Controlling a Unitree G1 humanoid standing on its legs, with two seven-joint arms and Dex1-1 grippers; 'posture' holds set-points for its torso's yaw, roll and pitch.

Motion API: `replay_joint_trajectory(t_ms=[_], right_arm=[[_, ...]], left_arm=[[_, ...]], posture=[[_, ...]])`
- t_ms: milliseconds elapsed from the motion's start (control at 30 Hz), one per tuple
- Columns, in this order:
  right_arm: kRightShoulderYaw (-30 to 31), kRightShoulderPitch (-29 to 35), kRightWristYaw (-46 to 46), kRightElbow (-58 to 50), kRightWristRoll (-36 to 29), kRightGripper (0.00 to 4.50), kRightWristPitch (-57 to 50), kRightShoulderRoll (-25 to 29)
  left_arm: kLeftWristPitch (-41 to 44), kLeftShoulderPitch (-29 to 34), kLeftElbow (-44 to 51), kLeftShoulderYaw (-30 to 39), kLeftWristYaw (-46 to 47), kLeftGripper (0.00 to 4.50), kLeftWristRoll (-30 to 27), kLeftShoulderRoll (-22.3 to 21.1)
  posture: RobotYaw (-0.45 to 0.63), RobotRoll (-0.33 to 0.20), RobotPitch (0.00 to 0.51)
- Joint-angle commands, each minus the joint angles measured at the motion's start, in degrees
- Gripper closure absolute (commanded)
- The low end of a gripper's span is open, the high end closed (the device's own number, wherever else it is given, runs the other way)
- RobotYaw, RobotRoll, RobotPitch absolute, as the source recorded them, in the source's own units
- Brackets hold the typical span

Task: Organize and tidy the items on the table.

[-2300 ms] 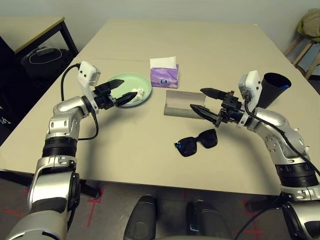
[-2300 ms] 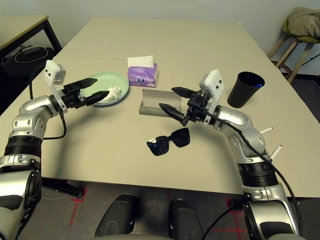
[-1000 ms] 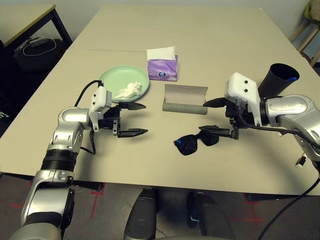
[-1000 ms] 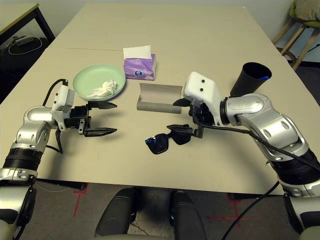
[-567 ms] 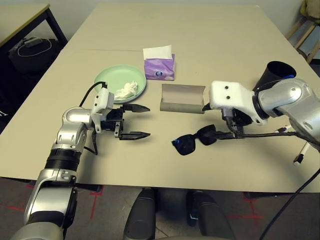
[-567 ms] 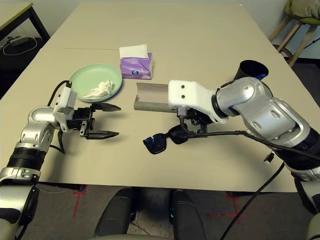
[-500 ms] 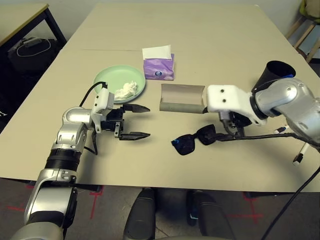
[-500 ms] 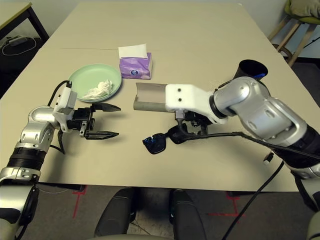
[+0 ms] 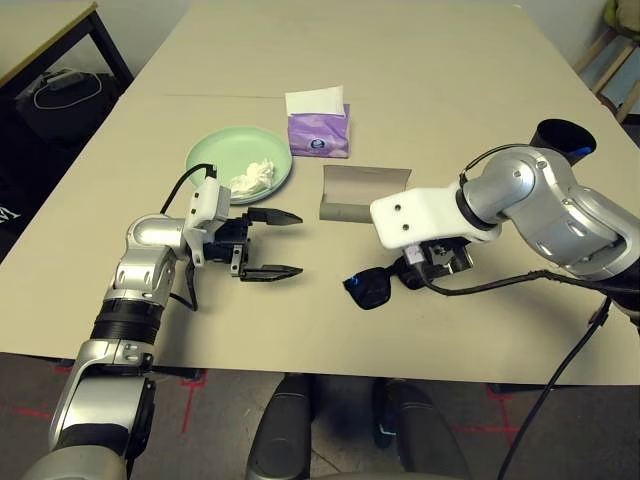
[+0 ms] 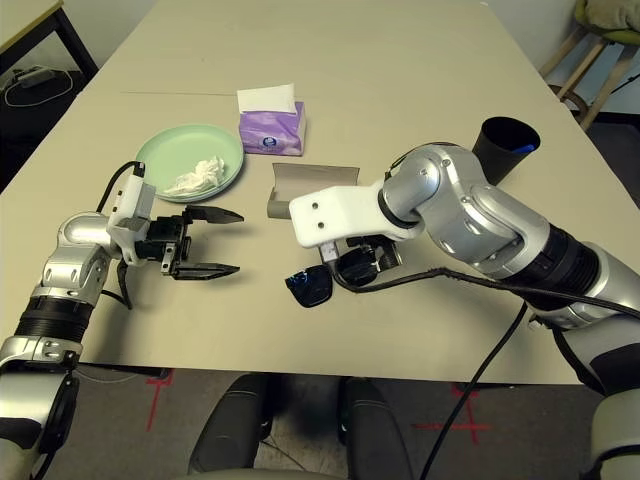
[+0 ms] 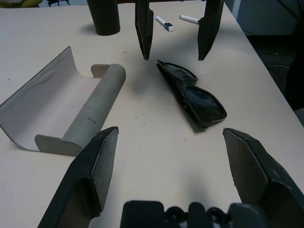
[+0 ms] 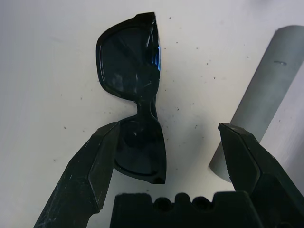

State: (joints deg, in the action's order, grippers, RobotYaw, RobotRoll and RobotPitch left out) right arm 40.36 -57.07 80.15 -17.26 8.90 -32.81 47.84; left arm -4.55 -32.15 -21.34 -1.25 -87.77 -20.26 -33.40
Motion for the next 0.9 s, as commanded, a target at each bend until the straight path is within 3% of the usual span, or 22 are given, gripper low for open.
replay_joint_trajectory(t_ms=[33, 233, 433, 900], right_arm=[[1.2, 1.2, 1.0, -0.7, 2.4, 0.0, 1.7, -0.8], [0.7, 1.7, 1.0, 0.5, 5.8, 0.0, 4.2, -3.2], [0.3, 0.6, 3.3, 1.4, 5.9, 0.0, -2.0, -6.4], [2.7, 1.7, 6.4, 1.8, 11.9, 0.0, 1.0, -6.5]], left_arm=[[0.3, 1.3, 2.0, -1.0, 0.2, 0.03, -0.1, 0.1], [0.6, 1.2, 2.0, -1.1, 0.6, 0.03, 0.0, 0.2], [0.5, 0.8, 1.4, -1.1, 0.9, 0.03, 0.1, 0.6], [0.1, 0.5, 0.7, -1.1, 1.5, 0.03, 0.4, 1.1]], posture=[[0.23, 0.0, 0.189], [0.22, 0.0, 0.188], [0.21, 0.0, 0.187], [0.21, 0.0, 0.181]])
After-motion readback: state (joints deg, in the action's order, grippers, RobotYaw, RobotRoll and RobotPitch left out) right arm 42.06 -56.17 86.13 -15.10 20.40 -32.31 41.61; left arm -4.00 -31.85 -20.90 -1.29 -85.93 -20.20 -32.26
